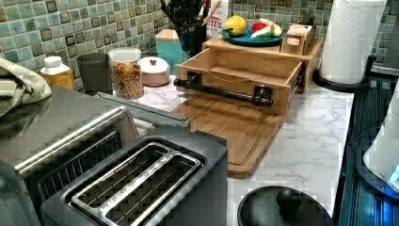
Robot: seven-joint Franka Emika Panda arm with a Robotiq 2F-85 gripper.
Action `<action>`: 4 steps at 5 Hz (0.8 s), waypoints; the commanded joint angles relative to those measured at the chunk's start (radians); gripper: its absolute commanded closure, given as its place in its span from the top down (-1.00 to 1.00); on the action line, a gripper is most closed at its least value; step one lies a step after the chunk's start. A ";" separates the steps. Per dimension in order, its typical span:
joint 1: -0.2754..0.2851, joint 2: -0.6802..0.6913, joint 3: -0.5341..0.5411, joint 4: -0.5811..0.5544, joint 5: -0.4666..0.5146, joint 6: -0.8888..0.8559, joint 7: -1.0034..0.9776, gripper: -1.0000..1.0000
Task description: Close the drawer.
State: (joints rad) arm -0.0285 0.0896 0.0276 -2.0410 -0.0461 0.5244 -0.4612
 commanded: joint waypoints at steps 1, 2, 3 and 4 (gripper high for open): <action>0.055 0.015 0.058 -0.135 -0.050 0.148 -0.030 -1.00; 0.079 0.036 0.064 -0.172 -0.105 0.225 0.041 -1.00; 0.079 0.058 0.079 -0.182 -0.091 0.248 0.052 -1.00; 0.097 0.069 0.067 -0.195 -0.139 0.278 0.104 -1.00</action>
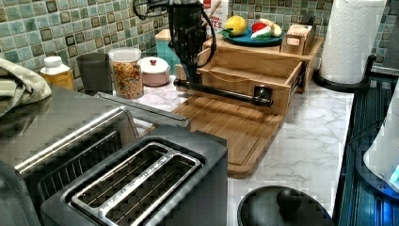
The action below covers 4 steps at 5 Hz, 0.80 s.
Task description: Close the drawer.
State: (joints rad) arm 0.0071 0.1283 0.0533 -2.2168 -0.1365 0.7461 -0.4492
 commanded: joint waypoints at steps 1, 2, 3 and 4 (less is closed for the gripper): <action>0.080 0.071 0.001 0.030 -0.119 -0.016 0.106 -1.00; 0.095 0.074 -0.044 0.012 -0.225 0.014 0.175 -1.00; 0.085 0.061 -0.075 -0.045 -0.314 0.119 0.192 -1.00; 0.052 0.058 -0.094 -0.055 -0.323 0.128 0.141 -1.00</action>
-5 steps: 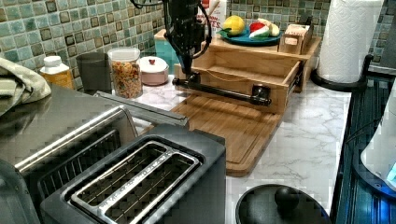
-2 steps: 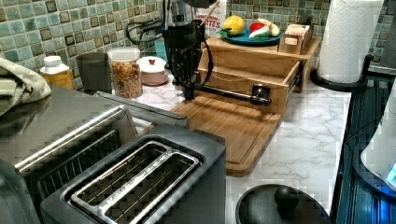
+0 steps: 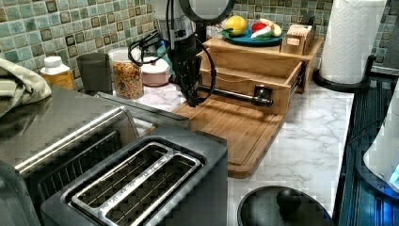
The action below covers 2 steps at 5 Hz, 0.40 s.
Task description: Close the drawer.
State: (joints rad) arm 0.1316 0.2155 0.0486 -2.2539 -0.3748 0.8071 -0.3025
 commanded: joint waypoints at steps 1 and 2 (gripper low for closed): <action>-0.120 -0.032 -0.108 -0.026 -0.073 0.081 -0.094 -1.00; -0.152 -0.016 -0.126 -0.008 -0.023 0.068 -0.181 -1.00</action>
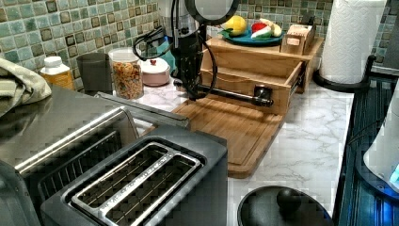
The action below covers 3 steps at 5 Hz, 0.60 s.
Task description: Close the drawer.
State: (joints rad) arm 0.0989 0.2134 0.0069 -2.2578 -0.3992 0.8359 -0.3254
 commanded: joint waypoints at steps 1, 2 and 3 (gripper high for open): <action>-0.160 -0.010 -0.108 0.012 0.019 0.015 -0.193 -1.00; -0.197 -0.038 -0.163 0.026 -0.033 -0.039 -0.215 -1.00; -0.288 -0.021 -0.216 0.040 -0.082 0.048 -0.358 -1.00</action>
State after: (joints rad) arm -0.0254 0.2097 -0.0635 -2.2676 -0.4143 0.8906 -0.5742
